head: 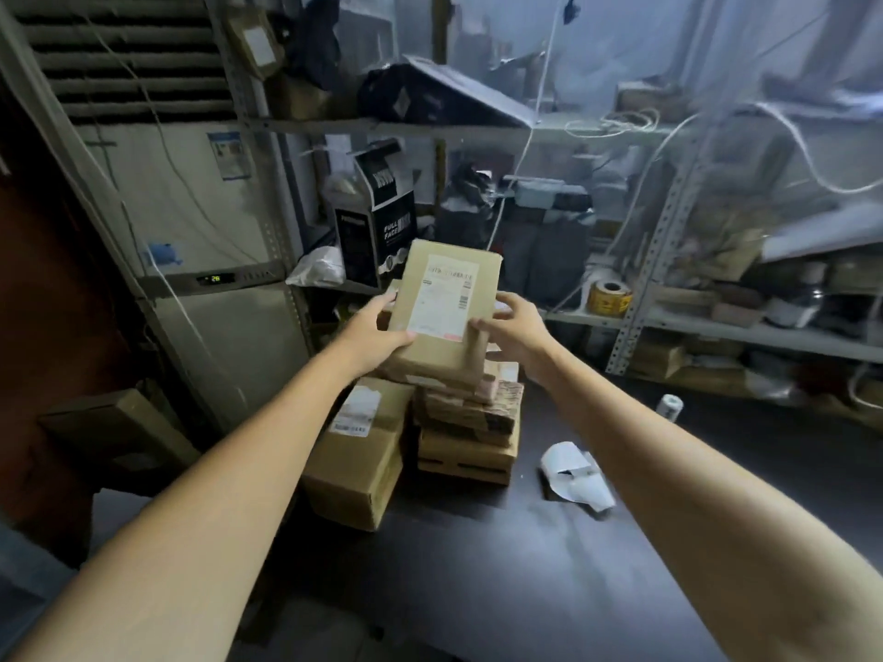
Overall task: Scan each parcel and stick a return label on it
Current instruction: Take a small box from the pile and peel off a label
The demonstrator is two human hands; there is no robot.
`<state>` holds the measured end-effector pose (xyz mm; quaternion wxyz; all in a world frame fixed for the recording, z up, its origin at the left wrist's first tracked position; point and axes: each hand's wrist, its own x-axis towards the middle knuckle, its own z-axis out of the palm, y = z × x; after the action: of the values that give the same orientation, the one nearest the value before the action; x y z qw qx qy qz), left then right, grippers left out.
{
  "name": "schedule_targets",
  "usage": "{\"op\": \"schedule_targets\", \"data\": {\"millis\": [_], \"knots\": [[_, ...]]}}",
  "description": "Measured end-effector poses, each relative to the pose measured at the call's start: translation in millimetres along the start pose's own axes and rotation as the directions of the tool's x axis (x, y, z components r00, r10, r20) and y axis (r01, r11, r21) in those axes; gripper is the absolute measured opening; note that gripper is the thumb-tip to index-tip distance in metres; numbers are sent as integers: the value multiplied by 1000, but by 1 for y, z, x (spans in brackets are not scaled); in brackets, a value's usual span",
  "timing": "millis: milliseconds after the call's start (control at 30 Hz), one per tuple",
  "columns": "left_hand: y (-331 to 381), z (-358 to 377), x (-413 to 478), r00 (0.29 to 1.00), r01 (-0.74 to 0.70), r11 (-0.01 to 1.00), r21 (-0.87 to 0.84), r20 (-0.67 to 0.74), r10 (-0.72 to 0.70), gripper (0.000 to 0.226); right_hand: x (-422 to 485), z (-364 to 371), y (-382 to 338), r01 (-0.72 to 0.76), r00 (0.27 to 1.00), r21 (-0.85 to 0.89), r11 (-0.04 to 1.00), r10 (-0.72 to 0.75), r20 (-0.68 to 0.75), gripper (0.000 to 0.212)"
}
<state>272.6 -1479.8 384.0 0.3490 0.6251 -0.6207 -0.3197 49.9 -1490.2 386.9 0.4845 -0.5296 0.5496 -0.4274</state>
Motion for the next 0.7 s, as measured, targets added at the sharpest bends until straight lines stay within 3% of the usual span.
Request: {"op": "schedule_targets", "data": {"millis": [133, 333, 700], "knots": [[70, 62, 2, 997, -57, 998, 20, 52, 56, 75, -23, -93, -7, 45, 997, 18, 999, -44, -70, 56], [140, 174, -8, 980, -149, 986, -80, 121, 158, 74, -54, -222, 11, 55, 982, -19, 998, -58, -178, 56], [148, 341, 13, 892, -33, 995, -99, 445, 74, 81, -62, -346, 109, -206, 933, -9, 979, 193, -305, 63]]}}
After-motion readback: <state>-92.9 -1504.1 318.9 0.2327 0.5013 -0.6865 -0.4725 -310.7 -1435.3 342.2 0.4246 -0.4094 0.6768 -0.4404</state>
